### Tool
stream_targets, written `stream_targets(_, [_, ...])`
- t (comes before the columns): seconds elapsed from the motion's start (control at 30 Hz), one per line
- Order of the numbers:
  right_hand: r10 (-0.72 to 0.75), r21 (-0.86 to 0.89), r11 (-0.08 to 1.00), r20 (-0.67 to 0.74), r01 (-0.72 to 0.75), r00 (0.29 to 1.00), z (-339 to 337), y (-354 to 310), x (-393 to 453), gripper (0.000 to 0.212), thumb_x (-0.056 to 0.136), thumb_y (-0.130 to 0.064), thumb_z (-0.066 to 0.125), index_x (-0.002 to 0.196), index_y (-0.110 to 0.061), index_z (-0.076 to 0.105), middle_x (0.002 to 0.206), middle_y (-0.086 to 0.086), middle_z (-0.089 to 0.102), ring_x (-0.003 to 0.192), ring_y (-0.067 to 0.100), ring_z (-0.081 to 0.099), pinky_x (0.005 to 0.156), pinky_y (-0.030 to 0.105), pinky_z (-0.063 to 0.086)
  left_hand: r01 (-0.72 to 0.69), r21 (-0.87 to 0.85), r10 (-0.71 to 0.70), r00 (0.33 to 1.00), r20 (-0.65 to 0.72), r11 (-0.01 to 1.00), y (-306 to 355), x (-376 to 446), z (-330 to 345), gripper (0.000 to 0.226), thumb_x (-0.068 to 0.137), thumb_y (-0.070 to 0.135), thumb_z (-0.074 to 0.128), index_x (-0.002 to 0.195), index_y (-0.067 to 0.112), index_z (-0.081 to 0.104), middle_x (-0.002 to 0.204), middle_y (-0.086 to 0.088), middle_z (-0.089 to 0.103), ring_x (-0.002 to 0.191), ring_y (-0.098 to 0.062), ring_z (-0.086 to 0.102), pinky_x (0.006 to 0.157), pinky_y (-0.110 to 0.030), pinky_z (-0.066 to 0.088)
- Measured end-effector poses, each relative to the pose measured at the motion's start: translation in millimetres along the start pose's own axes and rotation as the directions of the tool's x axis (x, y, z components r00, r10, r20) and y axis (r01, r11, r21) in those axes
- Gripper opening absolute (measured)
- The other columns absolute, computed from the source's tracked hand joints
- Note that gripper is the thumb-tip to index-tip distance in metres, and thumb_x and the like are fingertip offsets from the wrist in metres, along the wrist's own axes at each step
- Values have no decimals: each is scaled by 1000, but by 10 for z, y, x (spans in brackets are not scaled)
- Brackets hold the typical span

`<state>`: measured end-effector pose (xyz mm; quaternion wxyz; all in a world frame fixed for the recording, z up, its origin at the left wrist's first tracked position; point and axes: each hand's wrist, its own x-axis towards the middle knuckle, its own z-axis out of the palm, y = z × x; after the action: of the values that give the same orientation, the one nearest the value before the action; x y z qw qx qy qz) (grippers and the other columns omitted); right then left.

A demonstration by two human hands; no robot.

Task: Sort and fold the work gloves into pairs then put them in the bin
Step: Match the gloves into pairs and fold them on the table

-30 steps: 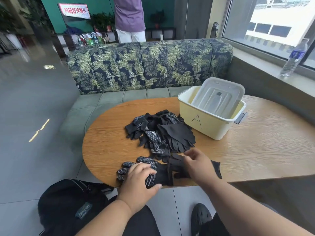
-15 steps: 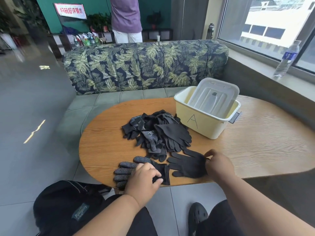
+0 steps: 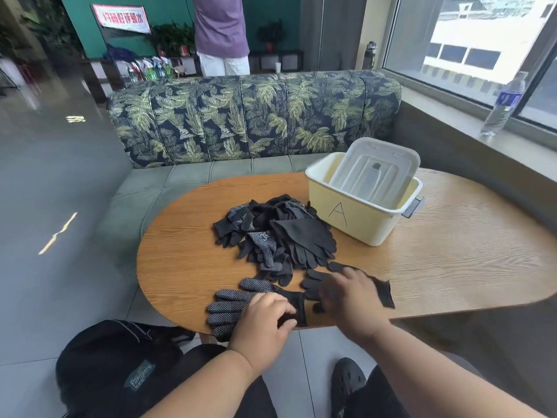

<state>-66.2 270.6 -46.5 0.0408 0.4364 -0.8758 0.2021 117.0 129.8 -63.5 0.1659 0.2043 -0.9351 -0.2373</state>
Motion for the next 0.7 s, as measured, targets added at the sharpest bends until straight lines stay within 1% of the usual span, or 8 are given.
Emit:
stream_targets(0.07, [-32, 77, 997, 109, 24, 993, 68, -209, -47, 36, 84, -58, 49, 89, -31, 73, 86, -9, 63, 86, 23, 59, 76, 38, 48, 0, 8, 0, 1000, 1, 1000, -23, -33, -46, 35, 88, 47, 68, 121, 34, 67, 123, 19, 55, 120, -4, 43, 108, -20, 33])
stream_targets(0.17, [22, 94, 995, 206, -42, 978, 142, -370, -37, 37, 84, -67, 61, 86, -31, 68, 89, -10, 61, 91, 19, 57, 81, 34, 48, 47, 20, -46, 999, -27, 999, -94, -105, -170, 44, 82, 55, 65, 122, 38, 63, 121, 23, 50, 118, -1, 40, 106, -18, 32])
stream_targets(0.3, [78, 181, 976, 233, -122, 969, 195, -434, 48, 41, 84, -50, 74, 63, -32, 44, 80, -10, 54, 82, 20, 54, 74, 32, 44, 134, 63, -134, 991, 1, 989, -367, -265, -403, 41, 76, 54, 70, 114, 42, 60, 112, 27, 48, 114, -1, 42, 102, -22, 38])
stream_targets(0.4, [96, 203, 968, 238, -147, 966, 213, -442, 48, 36, 88, -43, 70, 65, -30, 46, 76, -6, 59, 79, 22, 56, 70, 34, 47, 150, 73, -152, 988, 24, 986, -535, -366, -566, 30, 79, 46, 75, 105, 38, 65, 106, 26, 51, 110, 1, 45, 99, -22, 42])
stream_targets(0.47, [109, 224, 961, 239, -164, 965, 202, -448, 39, 32, 90, -39, 68, 69, -26, 48, 73, -4, 59, 76, 23, 55, 66, 35, 45, 135, 66, -137, 990, 32, 989, -575, -410, -630, 29, 79, 43, 74, 106, 37, 67, 108, 26, 52, 110, 2, 46, 100, -24, 44])
stream_targets(0.57, [130, 243, 951, 242, -190, 961, 158, -458, 30, 29, 92, -36, 67, 73, -24, 49, 70, -4, 58, 71, 20, 53, 60, 35, 40, 109, 69, -115, 990, 79, 992, -580, -431, -647, 47, 73, 53, 71, 118, 39, 65, 116, 27, 50, 116, 3, 43, 103, -22, 42])
stream_targets(0.63, [142, 250, 947, 235, -202, 961, 124, -452, 31, 27, 92, -34, 67, 75, -24, 49, 72, -4, 59, 72, 20, 54, 61, 35, 40, 100, 95, -111, 987, 120, 990, -567, -429, -633, 59, 68, 62, 73, 123, 42, 61, 119, 28, 46, 119, 4, 38, 103, -19, 39])
stream_targets(0.7, [144, 261, 944, 233, -204, 962, 96, -441, 35, 26, 91, -32, 68, 76, -24, 48, 75, -5, 59, 74, 20, 54, 65, 35, 43, 72, 145, -92, 987, 134, 987, -548, -417, -611, 63, 67, 65, 74, 124, 43, 59, 121, 28, 45, 119, 3, 37, 103, -19, 38])
